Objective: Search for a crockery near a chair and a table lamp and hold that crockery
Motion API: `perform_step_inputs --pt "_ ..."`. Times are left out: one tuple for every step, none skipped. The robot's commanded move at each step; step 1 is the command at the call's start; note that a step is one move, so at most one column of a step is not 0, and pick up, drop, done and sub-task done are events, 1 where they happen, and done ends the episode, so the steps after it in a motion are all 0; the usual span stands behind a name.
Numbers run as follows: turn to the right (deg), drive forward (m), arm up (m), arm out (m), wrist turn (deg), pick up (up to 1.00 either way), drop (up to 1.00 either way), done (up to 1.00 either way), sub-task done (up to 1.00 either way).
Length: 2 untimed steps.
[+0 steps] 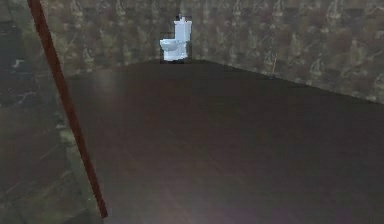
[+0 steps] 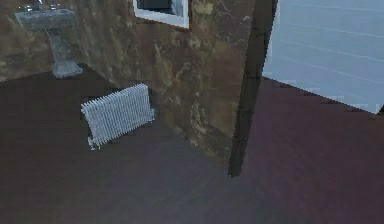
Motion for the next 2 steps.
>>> perform_step_inputs --pt "0.0 0.15 0.0 0.0 0.0 0.0 0.0 0.0 0.0" --pt "-3.0 0.0 0.0 0.0 0.0 0.0 0.0 0.0 0.0"
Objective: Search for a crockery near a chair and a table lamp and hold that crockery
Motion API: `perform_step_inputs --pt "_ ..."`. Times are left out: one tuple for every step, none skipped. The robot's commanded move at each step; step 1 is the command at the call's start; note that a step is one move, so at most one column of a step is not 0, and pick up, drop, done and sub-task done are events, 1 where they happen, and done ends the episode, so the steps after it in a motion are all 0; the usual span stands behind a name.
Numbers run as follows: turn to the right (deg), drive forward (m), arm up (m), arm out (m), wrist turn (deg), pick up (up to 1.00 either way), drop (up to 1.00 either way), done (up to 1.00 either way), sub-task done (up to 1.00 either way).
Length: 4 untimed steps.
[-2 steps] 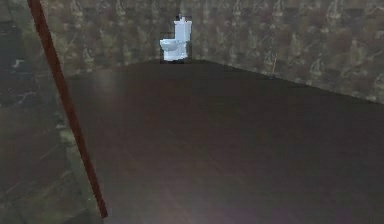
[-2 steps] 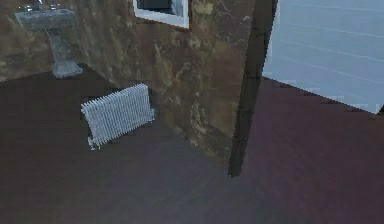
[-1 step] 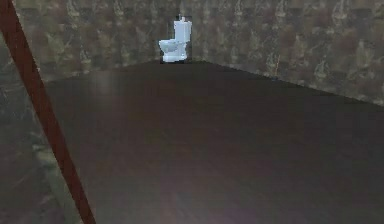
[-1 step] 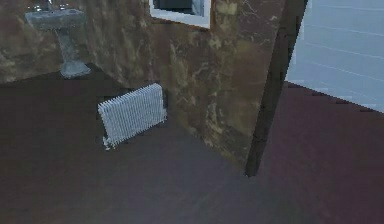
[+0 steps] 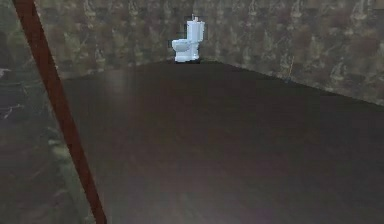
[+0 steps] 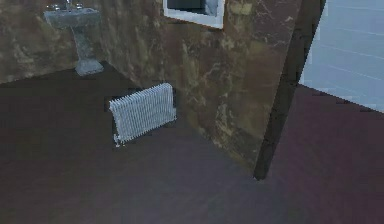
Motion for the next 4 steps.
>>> perform_step_inputs --pt "0.0 0.85 0.0 0.0 0.0 0.0 0.0 0.0 0.0" --pt "-39.0 0.0 0.0 0.0 0.0 0.0 0.0 0.0 0.0" --pt "0.0 0.7 0.0 0.0 0.0 0.0 0.0 0.0 0.0" --pt "-45.0 0.0 0.0 0.0 0.0 0.0 0.0 0.0 0.0"
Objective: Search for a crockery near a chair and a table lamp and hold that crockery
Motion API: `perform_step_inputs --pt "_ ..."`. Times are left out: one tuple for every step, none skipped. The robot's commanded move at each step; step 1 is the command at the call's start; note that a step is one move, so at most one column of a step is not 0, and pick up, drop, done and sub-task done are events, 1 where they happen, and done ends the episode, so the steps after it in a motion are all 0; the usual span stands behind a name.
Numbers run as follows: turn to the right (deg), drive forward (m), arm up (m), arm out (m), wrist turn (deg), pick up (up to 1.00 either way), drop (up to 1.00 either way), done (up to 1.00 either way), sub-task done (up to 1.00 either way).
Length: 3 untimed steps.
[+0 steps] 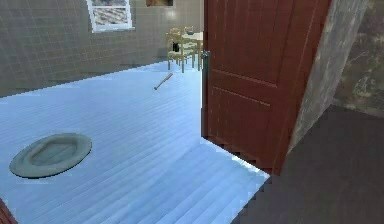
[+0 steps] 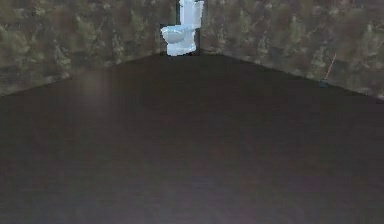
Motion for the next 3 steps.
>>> perform_step_inputs --pt "0.0 0.35 0.0 0.0 0.0 0.0 0.0 0.0 0.0" --pt "-12.0 0.0 0.0 0.0 0.0 0.0 0.0 0.0 0.0" --pt "0.0 1.0 0.0 0.0 0.0 0.0 0.0 0.0 0.0"
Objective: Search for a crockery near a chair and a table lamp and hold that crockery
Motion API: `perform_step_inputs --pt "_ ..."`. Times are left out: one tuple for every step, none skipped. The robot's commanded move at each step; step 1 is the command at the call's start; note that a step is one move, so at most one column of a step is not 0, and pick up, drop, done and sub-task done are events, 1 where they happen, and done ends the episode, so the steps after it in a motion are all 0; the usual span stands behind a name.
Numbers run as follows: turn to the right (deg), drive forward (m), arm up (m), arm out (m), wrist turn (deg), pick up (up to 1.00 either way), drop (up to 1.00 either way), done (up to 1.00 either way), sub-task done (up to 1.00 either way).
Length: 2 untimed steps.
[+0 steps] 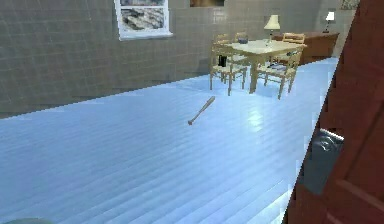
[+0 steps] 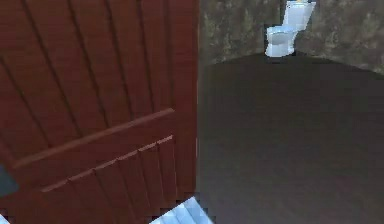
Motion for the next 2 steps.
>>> perform_step_inputs --pt "0.0 0.5 0.0 0.0 0.0 0.0 0.0 0.0 0.0" --pt "0.0 0.45 0.0 0.0 0.0 0.0 0.0 0.0 0.0"
